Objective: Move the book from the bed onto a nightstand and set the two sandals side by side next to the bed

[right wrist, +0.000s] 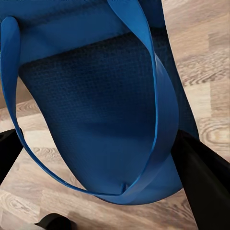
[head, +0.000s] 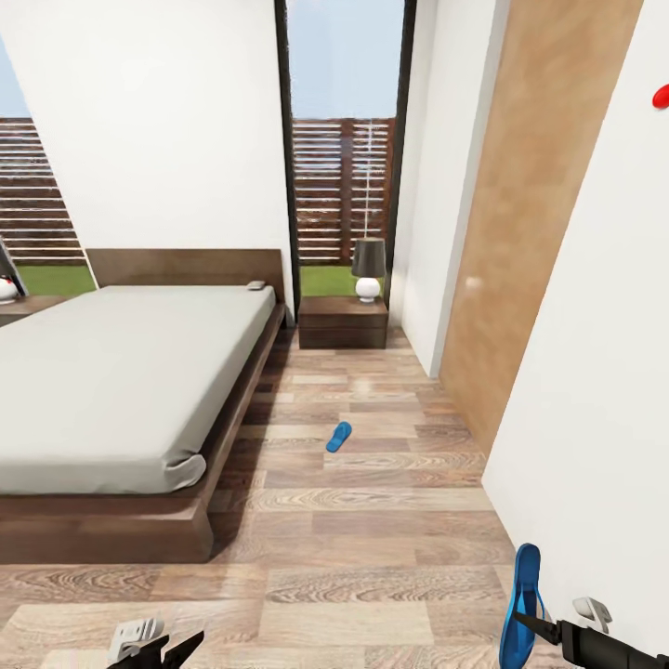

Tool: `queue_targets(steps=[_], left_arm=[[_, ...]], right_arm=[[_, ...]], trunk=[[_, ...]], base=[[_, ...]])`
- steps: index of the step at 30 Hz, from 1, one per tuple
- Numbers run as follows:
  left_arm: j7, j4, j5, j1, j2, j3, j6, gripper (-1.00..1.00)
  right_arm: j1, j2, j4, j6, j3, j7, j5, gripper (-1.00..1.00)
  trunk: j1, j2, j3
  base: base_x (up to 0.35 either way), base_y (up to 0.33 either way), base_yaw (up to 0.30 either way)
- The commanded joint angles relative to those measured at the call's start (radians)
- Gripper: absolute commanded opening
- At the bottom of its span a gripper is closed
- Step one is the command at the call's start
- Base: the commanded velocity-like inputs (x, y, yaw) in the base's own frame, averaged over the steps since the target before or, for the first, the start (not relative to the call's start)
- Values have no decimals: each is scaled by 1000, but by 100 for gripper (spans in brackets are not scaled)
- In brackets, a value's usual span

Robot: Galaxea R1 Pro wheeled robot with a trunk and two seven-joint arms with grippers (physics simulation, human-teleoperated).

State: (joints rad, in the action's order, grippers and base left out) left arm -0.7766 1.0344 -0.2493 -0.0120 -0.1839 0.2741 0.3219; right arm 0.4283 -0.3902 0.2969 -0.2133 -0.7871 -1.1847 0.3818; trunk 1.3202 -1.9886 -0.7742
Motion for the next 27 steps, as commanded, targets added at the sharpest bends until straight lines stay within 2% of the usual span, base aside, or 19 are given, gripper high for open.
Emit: queue_targets(steps=[1, 23, 27], left_arm=[[-1, 1, -8, 0, 0, 0, 9, 100], [-1, 1, -8, 0, 1, 0, 9, 100], [6, 1, -7, 0, 0, 0, 8, 100]], right_arm=[[1, 1, 1, -11, -9, -6, 6, -100], [1, 1, 1, -11, -9, -3, 6, -100], [1, 1, 0, -11, -9, -1, 6, -100]], trunk=[[0, 0, -2], [0, 0, -32], [0, 0, -32]], base=[[0, 0, 0], [2, 0, 0], [239, -96, 0]])
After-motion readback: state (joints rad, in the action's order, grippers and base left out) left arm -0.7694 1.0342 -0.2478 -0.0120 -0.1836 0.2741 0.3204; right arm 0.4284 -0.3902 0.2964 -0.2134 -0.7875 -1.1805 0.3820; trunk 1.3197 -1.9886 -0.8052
